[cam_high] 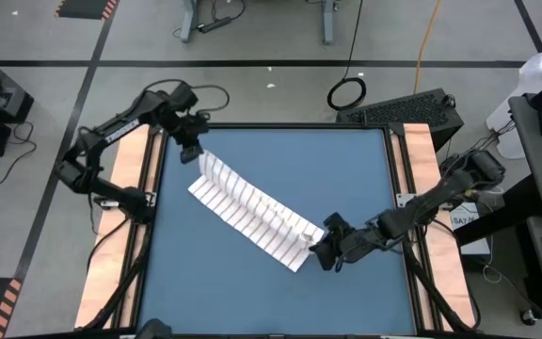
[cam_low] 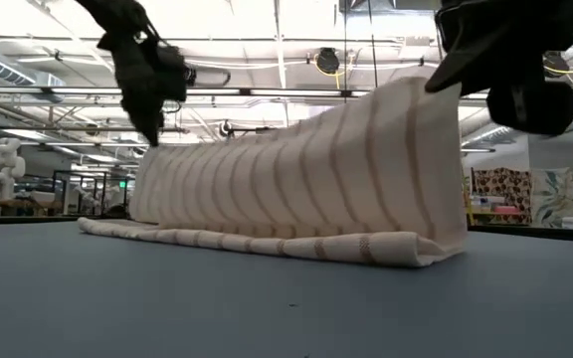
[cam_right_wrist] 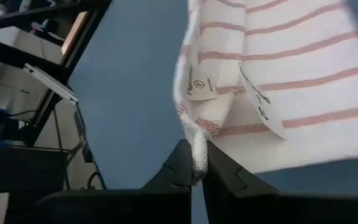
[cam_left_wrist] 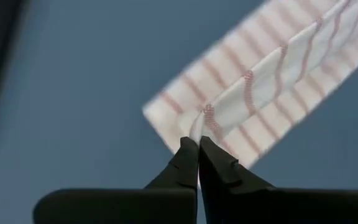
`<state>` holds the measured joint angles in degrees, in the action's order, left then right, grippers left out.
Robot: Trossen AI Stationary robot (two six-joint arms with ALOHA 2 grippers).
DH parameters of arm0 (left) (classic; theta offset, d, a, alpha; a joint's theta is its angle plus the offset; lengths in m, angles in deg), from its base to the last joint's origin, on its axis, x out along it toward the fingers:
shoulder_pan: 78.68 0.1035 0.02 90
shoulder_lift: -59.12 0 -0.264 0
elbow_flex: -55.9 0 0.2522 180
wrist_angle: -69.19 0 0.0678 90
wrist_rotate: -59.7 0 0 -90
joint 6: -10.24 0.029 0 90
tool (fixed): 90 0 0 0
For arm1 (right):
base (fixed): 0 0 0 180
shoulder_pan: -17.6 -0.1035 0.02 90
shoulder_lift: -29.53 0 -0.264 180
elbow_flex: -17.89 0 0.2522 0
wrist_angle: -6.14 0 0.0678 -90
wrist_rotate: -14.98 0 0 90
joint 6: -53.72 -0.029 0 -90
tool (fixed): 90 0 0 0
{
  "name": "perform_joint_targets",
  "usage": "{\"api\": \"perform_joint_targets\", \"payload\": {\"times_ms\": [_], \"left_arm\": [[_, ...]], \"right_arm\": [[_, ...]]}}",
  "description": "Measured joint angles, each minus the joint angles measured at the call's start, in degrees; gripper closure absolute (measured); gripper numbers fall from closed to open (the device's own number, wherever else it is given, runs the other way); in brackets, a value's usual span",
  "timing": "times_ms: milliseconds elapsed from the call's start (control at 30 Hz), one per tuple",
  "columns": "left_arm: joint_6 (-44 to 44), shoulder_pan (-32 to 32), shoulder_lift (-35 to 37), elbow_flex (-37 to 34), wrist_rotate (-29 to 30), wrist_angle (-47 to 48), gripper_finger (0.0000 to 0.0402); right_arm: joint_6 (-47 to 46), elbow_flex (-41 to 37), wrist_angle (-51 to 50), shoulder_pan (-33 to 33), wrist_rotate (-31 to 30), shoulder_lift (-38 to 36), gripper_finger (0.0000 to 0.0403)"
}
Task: Roll towel
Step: Fold the white towel
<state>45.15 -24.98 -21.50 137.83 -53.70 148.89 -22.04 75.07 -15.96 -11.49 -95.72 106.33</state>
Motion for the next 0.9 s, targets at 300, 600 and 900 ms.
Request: {"api": "perform_joint_targets", "payload": {"times_ms": [300,600,900], "left_arm": [[-4.6,-3.7,1.5,1.5,-3.4,-10.3,0.0401],[-10.6,-3.5,1.5,1.6,0.6,-22.4,0.0401],[-7.8,-2.2,1.5,3.4,0.1,-21.9,0.0401]], "right_arm": [[1.3,0.0,-16.5,4.1,-0.3,-11.0,0.0399],[1.5,0.0,-21.6,6.9,-0.3,-16.5,0.0399],[0.2,0.0,-21.9,7.1,-0.4,-14.2,0.0399]]}}
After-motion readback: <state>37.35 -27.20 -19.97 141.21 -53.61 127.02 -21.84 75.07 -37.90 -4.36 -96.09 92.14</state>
